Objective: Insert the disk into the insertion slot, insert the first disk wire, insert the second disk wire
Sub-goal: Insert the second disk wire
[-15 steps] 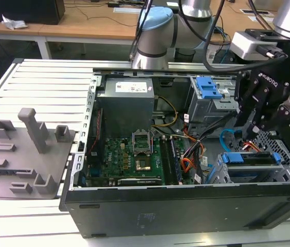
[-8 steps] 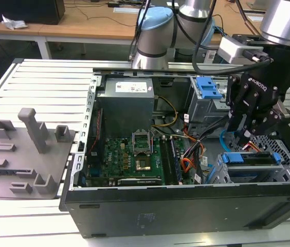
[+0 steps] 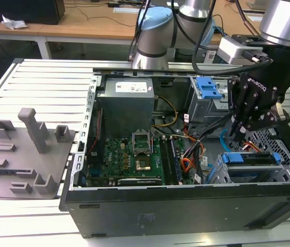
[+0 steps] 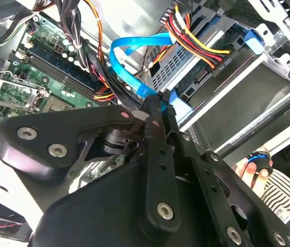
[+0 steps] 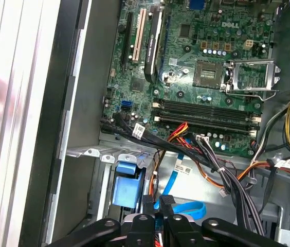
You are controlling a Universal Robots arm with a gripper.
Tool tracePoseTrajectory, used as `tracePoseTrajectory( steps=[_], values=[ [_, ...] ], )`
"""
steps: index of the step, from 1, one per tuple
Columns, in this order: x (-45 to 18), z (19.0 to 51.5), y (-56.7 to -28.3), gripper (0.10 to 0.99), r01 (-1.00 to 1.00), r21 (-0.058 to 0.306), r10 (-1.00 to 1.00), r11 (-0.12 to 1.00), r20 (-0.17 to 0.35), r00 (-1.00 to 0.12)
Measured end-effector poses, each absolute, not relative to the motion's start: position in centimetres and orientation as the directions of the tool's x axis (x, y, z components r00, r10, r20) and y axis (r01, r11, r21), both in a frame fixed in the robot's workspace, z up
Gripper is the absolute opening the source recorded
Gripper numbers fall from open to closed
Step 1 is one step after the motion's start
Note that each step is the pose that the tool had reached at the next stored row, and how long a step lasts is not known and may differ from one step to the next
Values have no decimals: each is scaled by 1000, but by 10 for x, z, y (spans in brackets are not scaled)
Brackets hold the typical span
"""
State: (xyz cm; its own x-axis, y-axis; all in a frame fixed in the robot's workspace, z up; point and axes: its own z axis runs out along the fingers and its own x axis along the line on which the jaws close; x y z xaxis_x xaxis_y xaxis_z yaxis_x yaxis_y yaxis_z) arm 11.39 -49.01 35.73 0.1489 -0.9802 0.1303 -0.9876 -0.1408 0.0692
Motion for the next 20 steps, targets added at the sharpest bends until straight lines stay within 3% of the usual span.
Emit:
tracePoseTrajectory(
  steps=[4, 14, 20],
  values=[
    [114, 357, -491, 161, -988, 69, -980, -141, 128, 149],
    [114, 357, -515, 161, -989, 53, -990, -141, 23, 143],
    [114, 355, -515, 161, -998, 54, -999, -19, 25, 20]
  ],
)
